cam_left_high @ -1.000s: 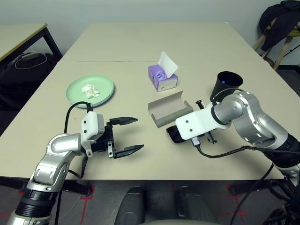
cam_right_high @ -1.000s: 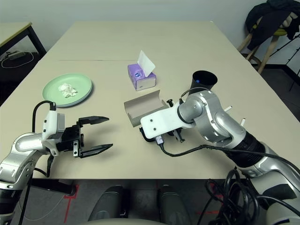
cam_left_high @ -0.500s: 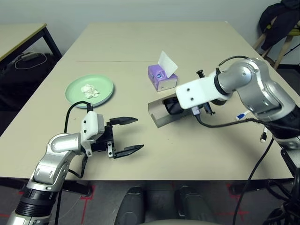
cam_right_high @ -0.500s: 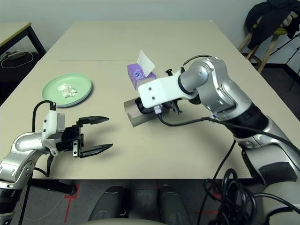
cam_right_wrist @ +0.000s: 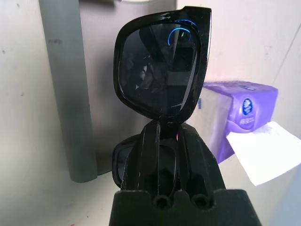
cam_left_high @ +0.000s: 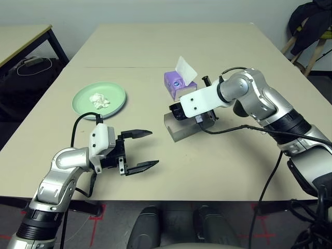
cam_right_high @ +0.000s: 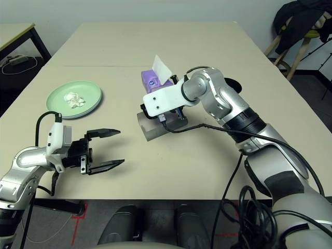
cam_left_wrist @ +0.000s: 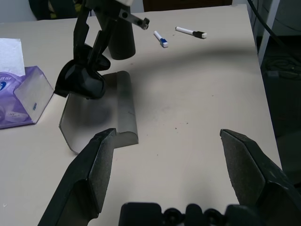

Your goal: Organize and tidy the items on the table.

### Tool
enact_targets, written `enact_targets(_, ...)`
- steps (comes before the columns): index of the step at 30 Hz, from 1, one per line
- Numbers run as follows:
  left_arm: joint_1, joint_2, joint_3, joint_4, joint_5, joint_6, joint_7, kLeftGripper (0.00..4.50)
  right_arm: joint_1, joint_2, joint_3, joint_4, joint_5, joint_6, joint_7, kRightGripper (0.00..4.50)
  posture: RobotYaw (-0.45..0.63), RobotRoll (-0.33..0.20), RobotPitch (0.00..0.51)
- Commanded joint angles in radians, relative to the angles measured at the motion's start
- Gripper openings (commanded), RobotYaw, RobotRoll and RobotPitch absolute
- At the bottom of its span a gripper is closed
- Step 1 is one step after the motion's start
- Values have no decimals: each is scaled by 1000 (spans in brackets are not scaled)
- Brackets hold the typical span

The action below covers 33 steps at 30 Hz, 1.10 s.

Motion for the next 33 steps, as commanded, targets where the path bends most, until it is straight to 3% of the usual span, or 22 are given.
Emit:
enact_targets(1,13,10,-2,-9,9,3,2,4500,13,9,8,13,-8,-14,-8,441,84,0,53)
enact_targets(33,33,9,-4,-37,6,14,26,4500,109,58,23,-26,-18,-30,-1,441,104,0,65)
